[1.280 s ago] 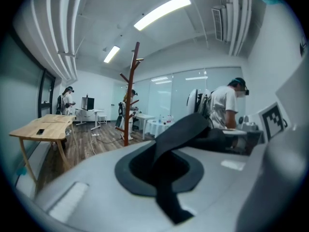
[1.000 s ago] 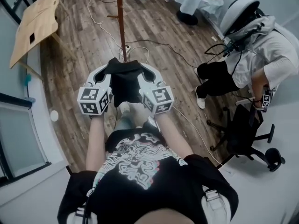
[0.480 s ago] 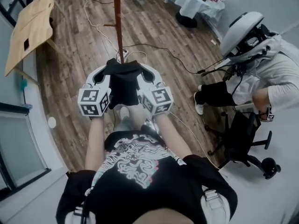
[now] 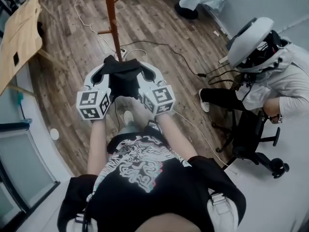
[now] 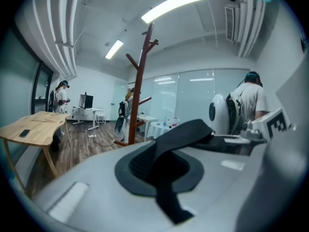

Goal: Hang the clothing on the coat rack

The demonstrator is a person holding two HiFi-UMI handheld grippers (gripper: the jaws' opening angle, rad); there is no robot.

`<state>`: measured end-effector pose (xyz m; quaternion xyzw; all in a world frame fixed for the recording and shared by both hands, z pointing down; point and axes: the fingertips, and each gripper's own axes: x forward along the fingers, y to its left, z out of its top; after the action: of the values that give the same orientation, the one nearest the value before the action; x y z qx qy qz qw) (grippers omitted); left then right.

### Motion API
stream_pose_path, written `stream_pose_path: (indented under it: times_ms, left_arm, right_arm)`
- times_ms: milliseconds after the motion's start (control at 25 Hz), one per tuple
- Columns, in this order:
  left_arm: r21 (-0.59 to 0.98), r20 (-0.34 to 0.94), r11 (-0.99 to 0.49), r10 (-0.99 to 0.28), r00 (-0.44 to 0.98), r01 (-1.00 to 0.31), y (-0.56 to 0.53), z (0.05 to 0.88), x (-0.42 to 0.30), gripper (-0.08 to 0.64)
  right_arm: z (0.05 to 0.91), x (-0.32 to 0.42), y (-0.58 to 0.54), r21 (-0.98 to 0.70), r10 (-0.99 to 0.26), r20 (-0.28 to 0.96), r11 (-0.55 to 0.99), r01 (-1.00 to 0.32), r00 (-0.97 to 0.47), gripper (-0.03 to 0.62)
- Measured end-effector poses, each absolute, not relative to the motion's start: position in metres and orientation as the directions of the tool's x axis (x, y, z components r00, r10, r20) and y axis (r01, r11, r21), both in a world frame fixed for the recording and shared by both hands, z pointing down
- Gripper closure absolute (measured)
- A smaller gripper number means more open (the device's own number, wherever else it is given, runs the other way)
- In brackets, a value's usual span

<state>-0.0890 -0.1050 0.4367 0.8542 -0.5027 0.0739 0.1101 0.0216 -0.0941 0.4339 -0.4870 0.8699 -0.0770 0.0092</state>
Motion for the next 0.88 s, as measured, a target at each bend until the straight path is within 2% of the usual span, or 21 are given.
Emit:
stream_pose_path:
  times_ms: [200, 880]
  left_arm:
    - [0.069, 0.240, -0.490, -0.838, 0.491, -0.869, -0.141, 0.439, -0.082, 0.562]
    - [0.072, 0.246, -0.530, -0.812, 0.530, -0.845, -0.221, 0.445, -0.084, 0.561]
  right_arm:
    - [0.437, 0.030, -0.133, -0.139, -0.866, 0.069, 0.483, -0.865, -0.495, 0.575]
    - [0.441, 0.029, -0.217, -0.133, -0.898, 0.075, 0.421, -0.897, -0.433, 0.575]
